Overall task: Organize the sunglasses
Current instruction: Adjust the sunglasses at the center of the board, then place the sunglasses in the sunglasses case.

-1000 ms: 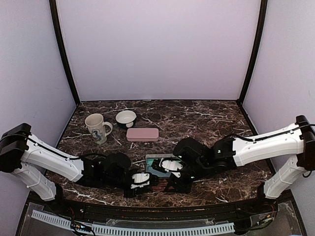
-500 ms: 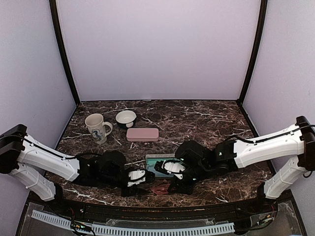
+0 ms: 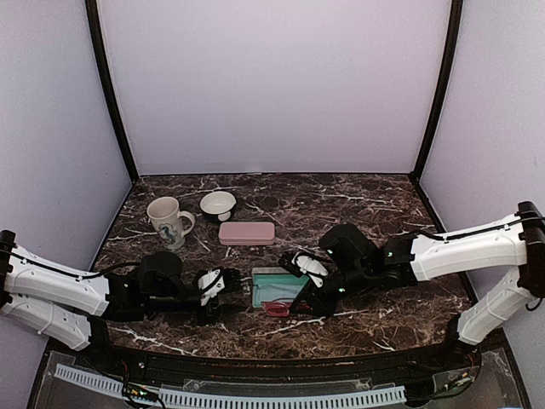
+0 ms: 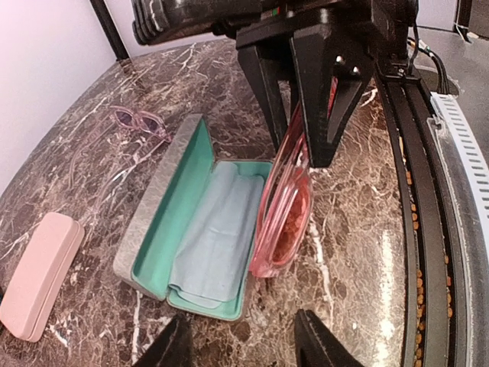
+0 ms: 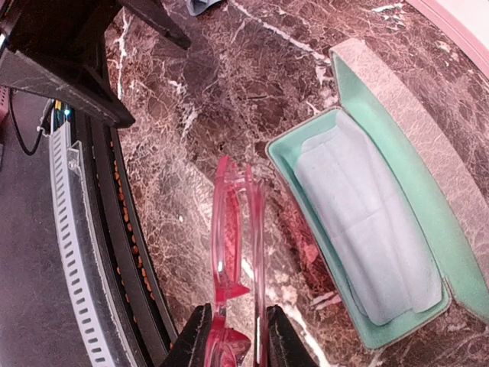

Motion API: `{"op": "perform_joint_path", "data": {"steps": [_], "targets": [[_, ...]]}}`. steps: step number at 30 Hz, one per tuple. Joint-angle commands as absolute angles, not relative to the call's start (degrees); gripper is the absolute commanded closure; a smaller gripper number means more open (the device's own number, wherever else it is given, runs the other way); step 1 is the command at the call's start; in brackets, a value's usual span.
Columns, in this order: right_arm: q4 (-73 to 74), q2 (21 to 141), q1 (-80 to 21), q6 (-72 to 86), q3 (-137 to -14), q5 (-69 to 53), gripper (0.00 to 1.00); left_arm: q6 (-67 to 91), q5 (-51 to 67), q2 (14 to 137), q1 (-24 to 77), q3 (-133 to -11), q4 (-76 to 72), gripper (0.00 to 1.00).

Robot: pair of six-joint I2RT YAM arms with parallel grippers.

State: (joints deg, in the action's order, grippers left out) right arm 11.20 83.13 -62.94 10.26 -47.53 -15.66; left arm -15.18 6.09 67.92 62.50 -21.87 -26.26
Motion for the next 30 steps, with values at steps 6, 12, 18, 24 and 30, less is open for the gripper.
{"op": "perform_joint_path", "data": {"steps": [6,12,18,24,30], "targets": [[-1.24,87.83,-58.39,9.28,-46.70,-22.93,0.78,-13.07,3.91,65.52,61.87,-20.03,-29.01,0.53],[-4.18,90.28,-56.81,6.19,-46.85,-24.80,0.78,-12.76,4.70,66.59,61.79,-20.59,-29.18,0.53],[-6.91,90.88,-55.64,2.10,-46.35,-26.83,0.79,-12.65,5.22,67.63,61.78,-20.85,-29.45,0.53],[-7.20,94.00,-55.31,-1.08,-46.71,-27.30,0.80,-12.56,5.80,68.37,61.79,-21.61,-28.87,0.53],[-8.50,94.56,-54.94,-2.45,-46.37,-26.57,0.80,-12.29,6.31,68.73,61.79,-21.80,-28.73,0.53]]}}
